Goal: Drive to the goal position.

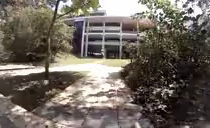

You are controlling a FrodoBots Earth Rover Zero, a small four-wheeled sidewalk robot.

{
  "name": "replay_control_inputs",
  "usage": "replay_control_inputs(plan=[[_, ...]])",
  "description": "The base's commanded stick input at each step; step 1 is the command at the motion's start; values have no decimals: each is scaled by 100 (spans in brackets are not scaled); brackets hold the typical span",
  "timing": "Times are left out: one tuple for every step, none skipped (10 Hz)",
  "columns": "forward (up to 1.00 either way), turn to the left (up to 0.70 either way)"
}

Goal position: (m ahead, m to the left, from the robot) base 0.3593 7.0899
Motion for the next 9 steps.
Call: replay_control_inputs(plan=[[50, 0], [50, 0], [50, 0], [50, 0], [50, 0], [50, 0], [50, 0], [50, 0], [50, 0]])
